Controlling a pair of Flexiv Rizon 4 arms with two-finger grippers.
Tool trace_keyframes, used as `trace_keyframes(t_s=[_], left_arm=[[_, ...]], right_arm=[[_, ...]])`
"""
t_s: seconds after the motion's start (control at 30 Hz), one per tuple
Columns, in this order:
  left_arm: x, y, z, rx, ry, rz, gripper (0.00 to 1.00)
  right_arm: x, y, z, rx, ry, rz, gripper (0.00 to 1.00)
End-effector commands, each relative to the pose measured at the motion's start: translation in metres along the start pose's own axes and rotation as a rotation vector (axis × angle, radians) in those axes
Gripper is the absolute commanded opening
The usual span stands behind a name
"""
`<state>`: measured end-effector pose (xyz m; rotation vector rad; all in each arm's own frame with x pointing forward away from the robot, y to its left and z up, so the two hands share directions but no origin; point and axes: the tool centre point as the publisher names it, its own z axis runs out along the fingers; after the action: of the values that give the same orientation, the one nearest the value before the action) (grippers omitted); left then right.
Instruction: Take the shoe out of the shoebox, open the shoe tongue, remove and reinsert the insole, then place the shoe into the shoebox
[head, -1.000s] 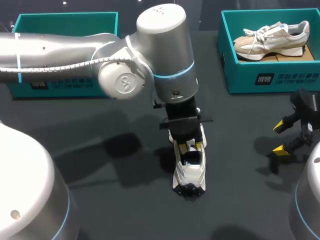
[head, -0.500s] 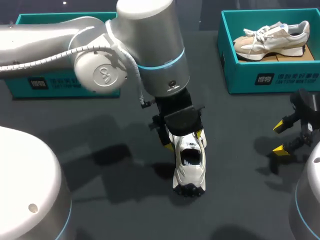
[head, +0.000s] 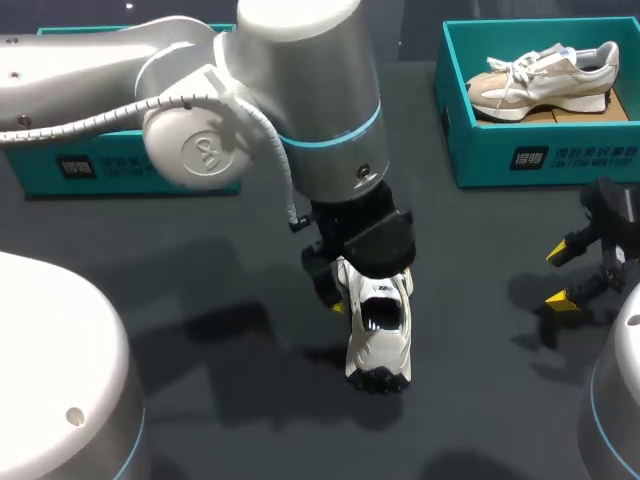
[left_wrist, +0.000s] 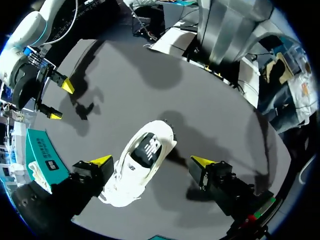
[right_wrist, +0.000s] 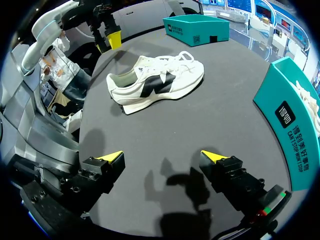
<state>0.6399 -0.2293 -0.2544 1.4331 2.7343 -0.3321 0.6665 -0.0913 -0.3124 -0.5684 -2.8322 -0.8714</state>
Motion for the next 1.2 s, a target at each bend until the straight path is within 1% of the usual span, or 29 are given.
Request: trace_keyframes(t_s=[0.03,0.33,0.37,0.4,0.43,0.6,0.7,0.77,0.83,0.87,0.93,0.97,1.2], left_arm=[[0.005,-0.003,-0.006,-0.118,-0.093,-0.484,1.0],[0.005,-0.003,-0.006,-0.118,-0.093,-0.484,1.0],[0.006,-0.004,-0.004,-0.1,-0.092,-0.492,1.0],[0.007,-0.006,-0.001,-0.097,-0.096,-0.545,1.0],[0.007,-0.008,0.003,-0.112,-0.108,-0.564,1.0],[0.013,-0.017,0.014,-0.122,-0.125,-0.664,1.0],[0.014,-0.02,0.023,-0.116,-0.121,-0.677,1.0],[0.011,-0.017,0.03,-0.114,-0.106,-0.683,1.0],[0.011,-0.019,0.039,-0.123,-0.102,-0.683,1.0],[0.011,-0.02,0.042,-0.116,-0.089,-0.676,1.0],[0.01,-0.022,0.05,-0.138,-0.09,-0.686,1.0],[0.011,-0.022,0.053,-0.116,-0.083,-0.678,1.0],[0.01,-0.025,0.072,-0.111,-0.059,-0.708,1.0]], right_arm=[[0.001,0.0,0.0,0.002,-0.003,0.0,1.0],[0.001,0.0,0.0,0.002,-0.003,0.0,1.0],[0.001,0.0,0.0,0.002,-0.003,0.0,1.0],[0.001,0.0,0.0,0.002,-0.003,0.0,1.0],[0.001,0.0,0.0,0.002,-0.003,0.0,1.0],[0.001,0.0,0.0,0.002,-0.003,0.0,1.0],[0.001,0.0,0.0,0.002,-0.003,0.0,1.0],[0.001,0.0,0.0,0.002,-0.003,0.0,1.0],[0.001,0.0,0.0,0.002,-0.003,0.0,1.0],[0.001,0.0,0.0,0.002,-0.003,0.0,1.0],[0.001,0.0,0.0,0.002,-0.003,0.0,1.0],[0.001,0.0,0.0,0.002,-0.003,0.0,1.0],[0.001,0.0,0.0,0.002,-0.003,0.0,1.0]])
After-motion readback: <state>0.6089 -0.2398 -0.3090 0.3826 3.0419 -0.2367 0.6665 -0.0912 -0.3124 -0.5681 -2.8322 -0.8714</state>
